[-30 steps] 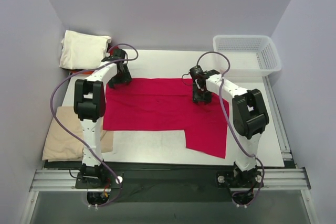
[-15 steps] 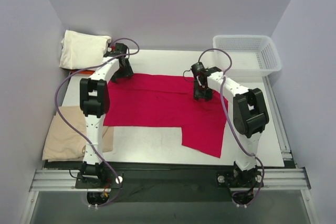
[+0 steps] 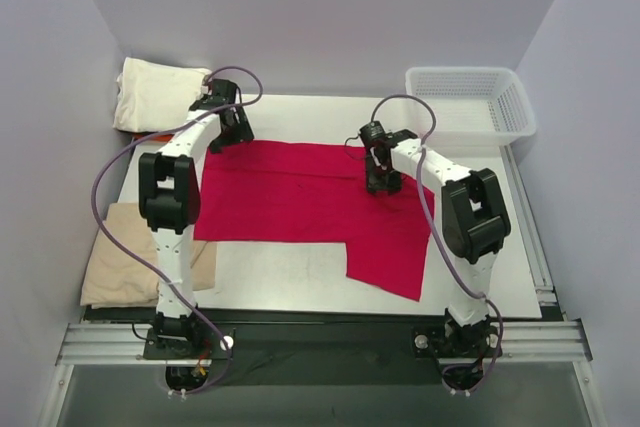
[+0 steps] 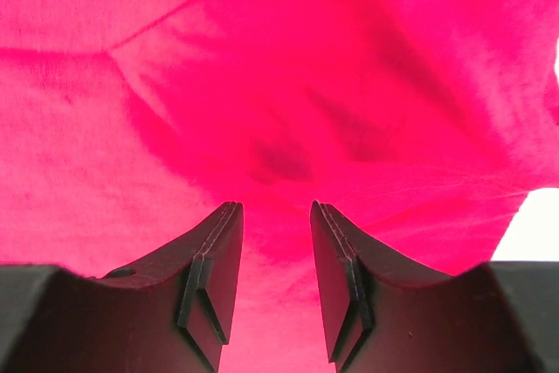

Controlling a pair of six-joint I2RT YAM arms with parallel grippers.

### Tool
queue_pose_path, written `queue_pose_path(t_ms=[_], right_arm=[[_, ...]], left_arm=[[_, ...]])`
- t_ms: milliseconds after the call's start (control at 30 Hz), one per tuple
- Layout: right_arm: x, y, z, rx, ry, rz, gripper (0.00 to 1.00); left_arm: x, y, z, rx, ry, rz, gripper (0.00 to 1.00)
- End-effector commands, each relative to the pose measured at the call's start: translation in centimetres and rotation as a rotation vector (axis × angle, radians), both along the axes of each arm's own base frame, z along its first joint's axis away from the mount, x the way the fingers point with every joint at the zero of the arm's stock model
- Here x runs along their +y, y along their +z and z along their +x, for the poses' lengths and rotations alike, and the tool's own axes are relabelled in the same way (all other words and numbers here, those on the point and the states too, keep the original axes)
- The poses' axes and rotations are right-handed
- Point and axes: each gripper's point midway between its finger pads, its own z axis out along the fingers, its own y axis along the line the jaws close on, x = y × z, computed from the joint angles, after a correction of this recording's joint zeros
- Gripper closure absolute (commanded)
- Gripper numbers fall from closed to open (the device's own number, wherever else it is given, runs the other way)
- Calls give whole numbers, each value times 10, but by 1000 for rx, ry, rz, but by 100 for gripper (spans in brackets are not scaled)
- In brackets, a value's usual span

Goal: Fold and stack the t-shirts
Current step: Fold the flattened tshirt in 1/3 of the way

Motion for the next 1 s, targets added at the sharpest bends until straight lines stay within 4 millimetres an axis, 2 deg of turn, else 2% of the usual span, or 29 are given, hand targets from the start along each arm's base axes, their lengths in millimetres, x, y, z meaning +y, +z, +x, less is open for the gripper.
queue_pose_path(t_ms=[0,67,167,567,633,733,967], right_arm=[[-7,-10,-18,61,32,-65,63],[-5,-14,-21,69,44,-78,63],[-6,-18,-22,72,49,-92,64],[-8,-28,-5,74,40,-118,70],[-10,-25,-5,68,33,-125,76],[-17,-19,-5,49,18,-148,80],[-29,-3,-3,10,-8,-198,76]], left_arm=[[-9,54,7,-133,-24,-28,16],[-10,62,5,-149,-25,-32,16],[-12,62,-2,-142,-33,-38,16],[-15,53,-31,-102,-46,-47,16],[-14,54,-32,-101,-48,-47,16],[-16,55,-31,-105,-52,-49,16],[-17,53,-34,-98,-56,-55,17]])
